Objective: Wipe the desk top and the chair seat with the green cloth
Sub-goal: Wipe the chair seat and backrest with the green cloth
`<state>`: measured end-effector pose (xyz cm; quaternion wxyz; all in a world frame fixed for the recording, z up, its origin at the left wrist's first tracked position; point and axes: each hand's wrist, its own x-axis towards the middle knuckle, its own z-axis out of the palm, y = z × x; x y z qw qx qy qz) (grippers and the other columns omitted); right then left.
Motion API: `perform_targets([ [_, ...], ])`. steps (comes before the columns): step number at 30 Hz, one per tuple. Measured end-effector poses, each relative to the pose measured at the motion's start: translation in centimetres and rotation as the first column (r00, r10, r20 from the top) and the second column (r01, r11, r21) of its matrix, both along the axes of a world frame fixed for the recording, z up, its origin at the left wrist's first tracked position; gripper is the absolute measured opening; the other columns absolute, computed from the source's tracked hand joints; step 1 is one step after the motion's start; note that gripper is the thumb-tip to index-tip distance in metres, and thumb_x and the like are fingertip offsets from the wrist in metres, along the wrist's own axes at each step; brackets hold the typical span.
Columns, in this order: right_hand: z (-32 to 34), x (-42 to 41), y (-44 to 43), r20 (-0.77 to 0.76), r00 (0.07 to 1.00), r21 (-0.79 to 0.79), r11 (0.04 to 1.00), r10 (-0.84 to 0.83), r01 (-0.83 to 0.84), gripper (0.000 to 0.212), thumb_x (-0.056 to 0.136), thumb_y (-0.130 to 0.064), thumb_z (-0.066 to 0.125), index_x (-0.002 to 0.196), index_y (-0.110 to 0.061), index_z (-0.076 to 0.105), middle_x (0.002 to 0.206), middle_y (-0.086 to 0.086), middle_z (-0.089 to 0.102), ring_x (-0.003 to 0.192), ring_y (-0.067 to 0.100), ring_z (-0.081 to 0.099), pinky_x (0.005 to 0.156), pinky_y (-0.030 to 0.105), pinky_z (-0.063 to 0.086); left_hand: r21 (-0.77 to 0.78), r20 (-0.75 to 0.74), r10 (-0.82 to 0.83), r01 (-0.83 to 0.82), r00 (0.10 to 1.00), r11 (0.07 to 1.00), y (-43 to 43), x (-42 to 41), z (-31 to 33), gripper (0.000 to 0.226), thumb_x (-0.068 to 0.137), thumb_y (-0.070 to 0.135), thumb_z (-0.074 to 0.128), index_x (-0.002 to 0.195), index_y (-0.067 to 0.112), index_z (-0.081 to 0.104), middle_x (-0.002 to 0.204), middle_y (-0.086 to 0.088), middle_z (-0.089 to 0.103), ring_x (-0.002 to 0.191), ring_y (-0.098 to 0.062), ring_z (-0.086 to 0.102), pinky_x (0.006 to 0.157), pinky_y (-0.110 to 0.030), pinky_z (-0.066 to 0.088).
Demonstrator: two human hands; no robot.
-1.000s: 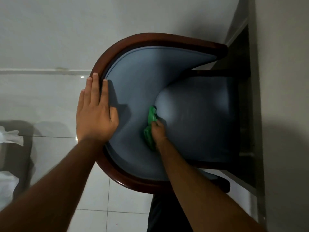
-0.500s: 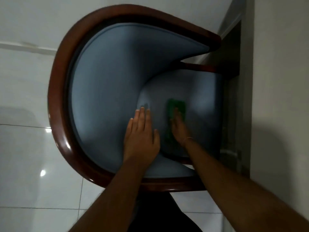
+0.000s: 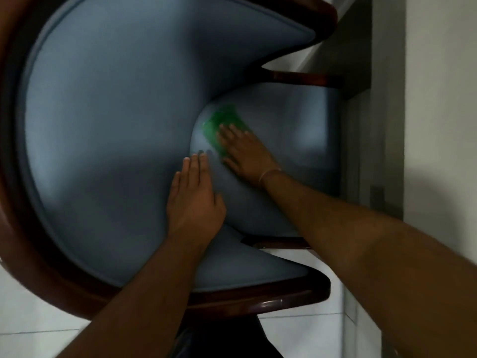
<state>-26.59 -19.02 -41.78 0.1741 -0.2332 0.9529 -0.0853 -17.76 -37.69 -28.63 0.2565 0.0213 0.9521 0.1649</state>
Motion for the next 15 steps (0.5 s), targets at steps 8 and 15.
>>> perform_targets([
  [8, 0.8, 3.5, 11.6, -0.085, 0.42, 0.09, 0.413, -0.903, 0.906, 0.072, 0.107, -0.042, 0.034, 0.165, -0.007, 0.012, 0.174, 0.016, 0.01, 0.161, 0.035, 0.012, 0.131, 0.048, 0.013, 0.052, 0.011, 0.053, -0.054, 0.999, 0.997, 0.2, -0.3, -0.3, 0.086, 0.102, 0.019, 0.047, 0.171, 0.009, -0.003, 0.182, -0.01, 0.001, 0.169, -0.024, -0.002, 0.136, -0.04, -0.001],
  [15, 0.9, 14.0, 3.8, 0.112, 0.929, 0.112, 0.933, -0.353, 0.341, 0.073, 0.104, -0.043, 0.041, 0.166, -0.015, 0.012, 0.174, 0.01, 0.006, 0.162, 0.034, 0.006, 0.13, 0.054, 0.018, 0.094, -0.005, 0.101, -0.1, 0.995, 0.99, 0.6, -1.5, -0.1, 0.084, 0.101, 0.015, 0.046, 0.171, 0.007, -0.001, 0.182, -0.011, 0.002, 0.169, -0.025, -0.001, 0.136, -0.041, 0.0],
])
